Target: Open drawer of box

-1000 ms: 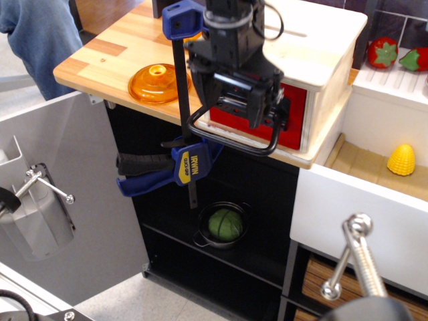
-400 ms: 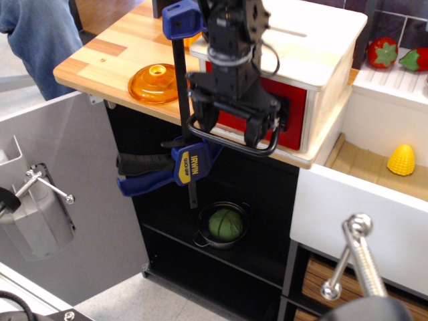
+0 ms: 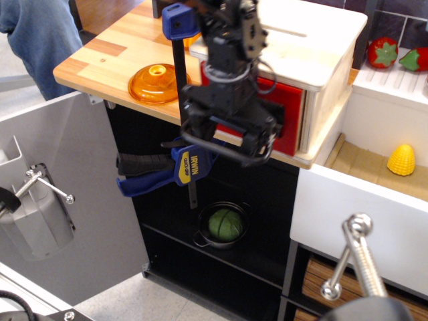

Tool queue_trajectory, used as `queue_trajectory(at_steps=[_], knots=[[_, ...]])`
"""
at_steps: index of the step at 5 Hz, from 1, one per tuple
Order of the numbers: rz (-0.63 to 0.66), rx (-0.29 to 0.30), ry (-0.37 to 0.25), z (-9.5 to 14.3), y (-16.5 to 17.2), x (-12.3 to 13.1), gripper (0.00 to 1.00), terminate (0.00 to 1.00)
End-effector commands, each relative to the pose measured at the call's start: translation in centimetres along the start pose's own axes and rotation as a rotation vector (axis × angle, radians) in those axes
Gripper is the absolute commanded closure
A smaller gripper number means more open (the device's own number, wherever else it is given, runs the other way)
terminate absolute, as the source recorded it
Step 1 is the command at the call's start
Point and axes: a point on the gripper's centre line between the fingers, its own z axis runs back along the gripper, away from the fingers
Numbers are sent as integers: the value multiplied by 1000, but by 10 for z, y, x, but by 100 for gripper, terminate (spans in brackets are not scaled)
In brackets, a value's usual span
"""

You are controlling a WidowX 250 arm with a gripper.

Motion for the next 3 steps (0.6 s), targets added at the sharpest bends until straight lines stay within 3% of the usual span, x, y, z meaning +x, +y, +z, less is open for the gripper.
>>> queue_trajectory(at_steps=[1,3], knots=[[-59,-9,31,19,5,-42,0,0],[-63,-1,104,20,15,-86,0,0]])
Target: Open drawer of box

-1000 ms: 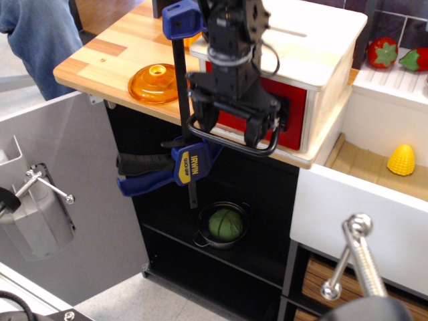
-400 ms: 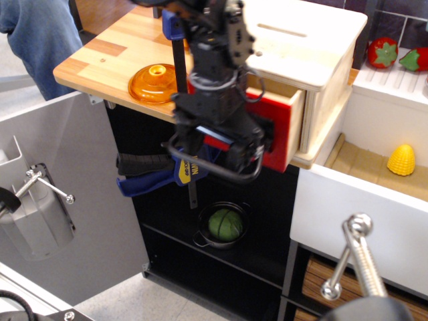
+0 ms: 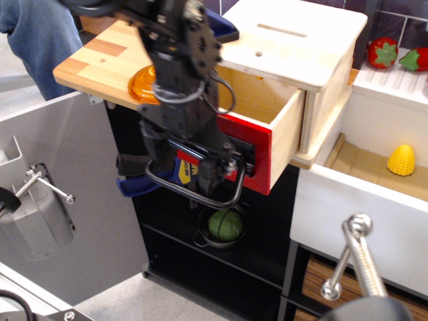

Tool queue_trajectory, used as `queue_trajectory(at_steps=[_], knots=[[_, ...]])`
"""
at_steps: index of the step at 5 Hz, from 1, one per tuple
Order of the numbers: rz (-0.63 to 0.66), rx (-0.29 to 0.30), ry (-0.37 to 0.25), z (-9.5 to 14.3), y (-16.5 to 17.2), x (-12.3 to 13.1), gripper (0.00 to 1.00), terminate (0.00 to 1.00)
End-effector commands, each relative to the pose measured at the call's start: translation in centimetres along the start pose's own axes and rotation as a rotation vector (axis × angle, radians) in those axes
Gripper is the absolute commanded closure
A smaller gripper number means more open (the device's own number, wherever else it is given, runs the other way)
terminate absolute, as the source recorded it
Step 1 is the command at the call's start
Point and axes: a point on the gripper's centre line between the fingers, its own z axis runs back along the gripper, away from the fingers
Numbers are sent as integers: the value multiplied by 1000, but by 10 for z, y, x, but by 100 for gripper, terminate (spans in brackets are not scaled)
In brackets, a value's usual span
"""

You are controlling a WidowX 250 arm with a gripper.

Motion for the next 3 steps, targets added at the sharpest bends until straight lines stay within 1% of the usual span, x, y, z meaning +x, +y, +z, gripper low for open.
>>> queue_trajectory(at_steps=[1,2,3], knots=[[-3,-16,66,2,1,-19,0,0],[59,-11,32,13,-9,-3,0,0],[59,-11,32,13,-9,-3,0,100]])
